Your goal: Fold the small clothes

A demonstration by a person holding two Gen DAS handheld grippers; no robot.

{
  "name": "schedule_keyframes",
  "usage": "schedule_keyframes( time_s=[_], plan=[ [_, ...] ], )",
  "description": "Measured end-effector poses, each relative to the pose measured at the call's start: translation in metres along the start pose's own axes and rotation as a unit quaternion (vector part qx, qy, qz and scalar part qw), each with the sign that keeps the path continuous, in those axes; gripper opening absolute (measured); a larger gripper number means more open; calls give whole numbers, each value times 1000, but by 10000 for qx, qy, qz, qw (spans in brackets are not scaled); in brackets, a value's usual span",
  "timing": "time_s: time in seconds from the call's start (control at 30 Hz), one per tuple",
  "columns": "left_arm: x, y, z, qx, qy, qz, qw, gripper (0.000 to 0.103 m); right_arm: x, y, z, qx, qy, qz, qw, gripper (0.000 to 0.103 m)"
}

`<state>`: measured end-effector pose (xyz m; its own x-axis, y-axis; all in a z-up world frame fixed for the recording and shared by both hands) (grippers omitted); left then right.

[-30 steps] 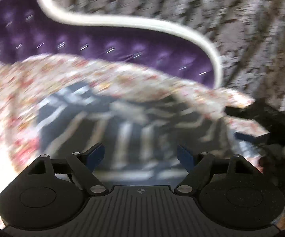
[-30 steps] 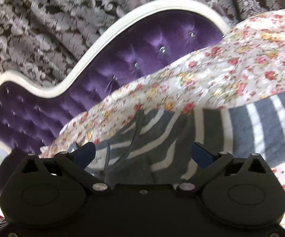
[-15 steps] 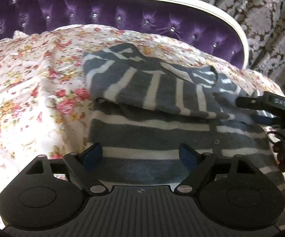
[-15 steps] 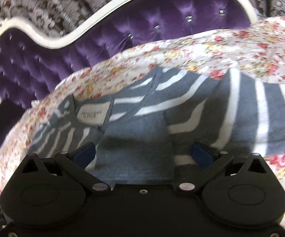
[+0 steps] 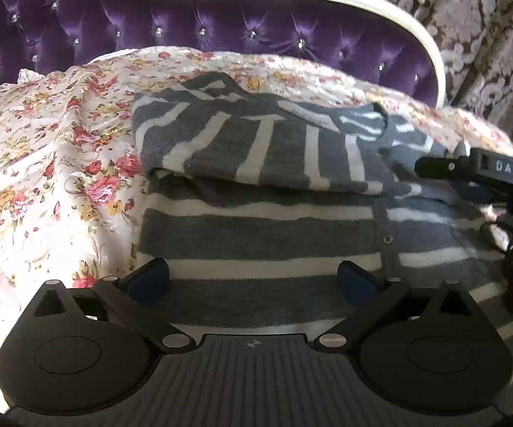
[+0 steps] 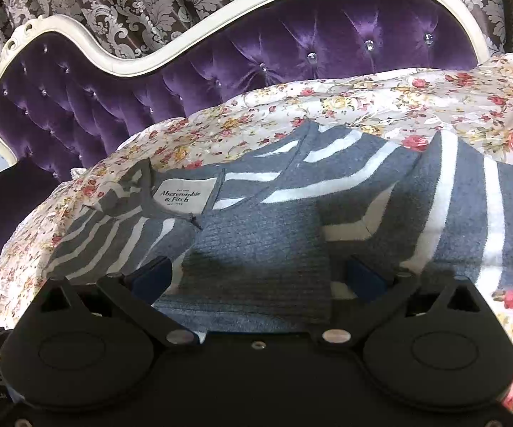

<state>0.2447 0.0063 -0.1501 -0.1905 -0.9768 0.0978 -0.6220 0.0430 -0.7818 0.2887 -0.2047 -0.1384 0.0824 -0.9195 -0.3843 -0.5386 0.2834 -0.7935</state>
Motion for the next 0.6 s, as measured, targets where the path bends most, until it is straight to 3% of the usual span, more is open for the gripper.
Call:
schedule_keyframes(
  time_s=[0.17, 0.3, 0.37, 0.6],
  plan=[
    [1, 0, -2, -67, 31, 111, 9999, 102, -1, 1, -1, -54, -46, -62, 10000, 103],
    [-9, -1, -8, 18, 68, -272, 9996, 101, -1, 1, -1, -99, -89, -35, 9999, 102],
    [-13, -2, -10, 57, 102, -456, 9989, 101, 1, 0, -2, -74, -97, 21, 9999, 85],
    [-17, -6, -10, 50, 186, -718, 9972, 101, 12, -4, -3, -18, -36, 312, 9995, 51]
  ],
)
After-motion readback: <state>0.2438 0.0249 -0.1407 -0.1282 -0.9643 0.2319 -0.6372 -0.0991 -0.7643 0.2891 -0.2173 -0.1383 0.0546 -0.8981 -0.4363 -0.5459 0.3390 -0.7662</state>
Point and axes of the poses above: each gripper's, at about its wrist camera, not at the fingertips, and z roughly the way its jaws point, x to its right, y to its underside, the point moved 8 cm from there along z, roughly the way its jaws point, and after that the axes turned 9 degrees about x, right-handed, at the moved point
